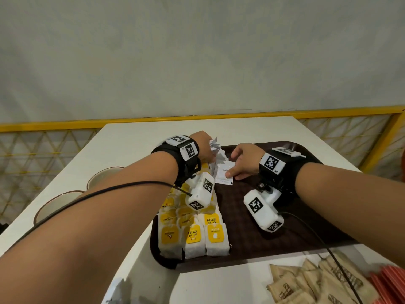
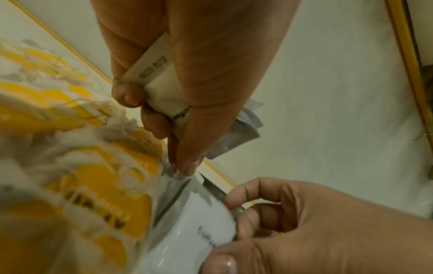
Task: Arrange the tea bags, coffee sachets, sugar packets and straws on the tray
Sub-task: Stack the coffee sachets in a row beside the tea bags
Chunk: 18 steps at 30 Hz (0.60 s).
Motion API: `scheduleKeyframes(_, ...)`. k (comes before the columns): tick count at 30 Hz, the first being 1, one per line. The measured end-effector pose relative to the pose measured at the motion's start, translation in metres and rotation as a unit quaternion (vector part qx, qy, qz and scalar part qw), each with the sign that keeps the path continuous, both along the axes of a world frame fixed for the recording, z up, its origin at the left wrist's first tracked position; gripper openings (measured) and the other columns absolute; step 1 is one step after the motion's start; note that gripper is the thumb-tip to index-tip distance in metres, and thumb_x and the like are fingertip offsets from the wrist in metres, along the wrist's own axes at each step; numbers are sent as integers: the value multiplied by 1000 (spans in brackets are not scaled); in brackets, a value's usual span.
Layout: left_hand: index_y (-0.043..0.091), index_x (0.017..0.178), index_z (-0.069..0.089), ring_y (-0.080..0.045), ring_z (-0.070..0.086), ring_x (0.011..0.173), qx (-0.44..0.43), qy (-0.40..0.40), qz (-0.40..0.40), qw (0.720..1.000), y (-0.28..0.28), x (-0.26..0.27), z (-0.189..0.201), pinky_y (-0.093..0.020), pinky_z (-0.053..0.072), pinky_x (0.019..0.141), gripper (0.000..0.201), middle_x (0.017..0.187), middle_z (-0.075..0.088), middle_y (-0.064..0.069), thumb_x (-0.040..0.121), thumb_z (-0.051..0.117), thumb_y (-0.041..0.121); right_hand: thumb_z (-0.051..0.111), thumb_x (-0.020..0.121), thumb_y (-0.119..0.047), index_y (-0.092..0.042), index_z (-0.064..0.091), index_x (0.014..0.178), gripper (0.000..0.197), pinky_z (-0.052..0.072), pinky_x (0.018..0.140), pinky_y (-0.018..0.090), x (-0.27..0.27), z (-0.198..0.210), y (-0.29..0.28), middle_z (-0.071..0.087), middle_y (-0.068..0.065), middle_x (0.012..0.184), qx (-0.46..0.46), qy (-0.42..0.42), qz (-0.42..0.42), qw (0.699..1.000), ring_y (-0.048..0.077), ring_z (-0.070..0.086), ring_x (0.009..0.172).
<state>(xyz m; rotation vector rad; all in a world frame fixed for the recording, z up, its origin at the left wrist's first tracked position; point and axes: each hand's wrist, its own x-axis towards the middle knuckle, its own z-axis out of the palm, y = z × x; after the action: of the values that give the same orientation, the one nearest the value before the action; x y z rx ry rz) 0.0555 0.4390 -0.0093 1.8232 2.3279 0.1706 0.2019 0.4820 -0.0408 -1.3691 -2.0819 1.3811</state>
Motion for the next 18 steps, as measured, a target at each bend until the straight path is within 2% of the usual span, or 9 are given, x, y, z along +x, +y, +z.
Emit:
scheduleKeyframes(3, 0, 121, 57, -29, 56, 113, 20, -36, 25, 999, -7, -8, 10, -33, 43, 91, 43, 122, 59, -14, 90, 61, 31, 81, 66, 7, -14, 48, 91, 46, 60, 63, 36, 0, 1, -3, 54, 12, 95, 5, 1, -6, 1000, 27, 63, 76)
scheduleKeyframes(4, 0, 116, 58, -30, 58, 110, 29, -53, 31, 998, -9, -13, 13, -34, 44, 89, 39, 116, 60, -16, 90, 60, 30, 80, 67, 8, -13, 49, 91, 45, 60, 65, 37, 1, 1, -3, 56, 13, 94, 2, 3, -7, 1000, 28, 63, 78)
scheduleKeyframes(6, 7, 89, 60, -25, 66, 88, 49, -92, 45, 994, -14, -24, 17, -27, 46, 69, 20, 93, 62, -14, 90, 59, 27, 77, 69, 11, -12, 51, 90, 41, 60, 70, 39, 2, 1, -5, 58, 16, 97, -2, 11, -8, 1000, 33, 66, 86)
scheduleKeyframes(7, 10, 77, 55, -17, 66, 71, 64, -117, 59, 989, -17, -29, 17, -20, 44, 57, 21, 82, 60, -10, 90, 58, 26, 77, 69, 11, -11, 51, 89, 39, 60, 71, 39, 4, 2, -7, 59, 17, 98, -3, 14, -10, 1000, 35, 66, 90)
scheduleKeyframes(9, 12, 69, 48, 0, 54, 40, 88, -179, 82, 977, -23, -35, 16, -11, 37, 39, 26, 66, 54, -5, 91, 59, 20, 76, 70, 12, -10, 52, 90, 38, 59, 73, 41, 7, 2, -8, 57, 14, 89, -12, 21, -16, 1000, 34, 67, 87)
scheduleKeyframes(10, 11, 70, 48, 2, 50, 33, 96, -208, 90, 969, -28, -36, 16, -9, 33, 34, 24, 63, 51, -3, 91, 59, 17, 76, 70, 12, -9, 51, 92, 39, 59, 76, 43, 9, 1, -10, 55, 12, 85, -20, 21, -13, 999, 33, 66, 84)
scheduleKeyframes(12, 10, 76, 50, 1, 50, 33, 98, -225, 91, 965, -37, -38, 13, -7, 30, 31, 18, 63, 48, -3, 91, 60, 14, 78, 68, 11, -8, 51, 93, 41, 58, 78, 45, 13, 0, -14, 52, 10, 85, -23, 6, 9, 1000, 31, 64, 79)
scheduleKeyframes(15, 6, 85, 55, -11, 51, 51, 92, -202, 78, 972, -44, -38, 5, -7, 30, 34, 13, 66, 49, -3, 91, 60, 17, 82, 65, 4, -9, 51, 91, 42, 59, 77, 44, 13, -1, -19, 56, 9, 90, 30, -46, 37, 998, 31, 66, 79)
scheduleKeyframes(18, 2, 87, 60, -22, 54, 65, 93, -210, 78, 970, -45, -36, 0, -19, 39, 51, 15, 77, 56, -10, 89, 63, 16, 85, 65, -1, -11, 52, 86, 40, 57, 80, 47, 9, 0, -20, 61, 10, 86, 77, -66, 43, 994, 34, 70, 84)
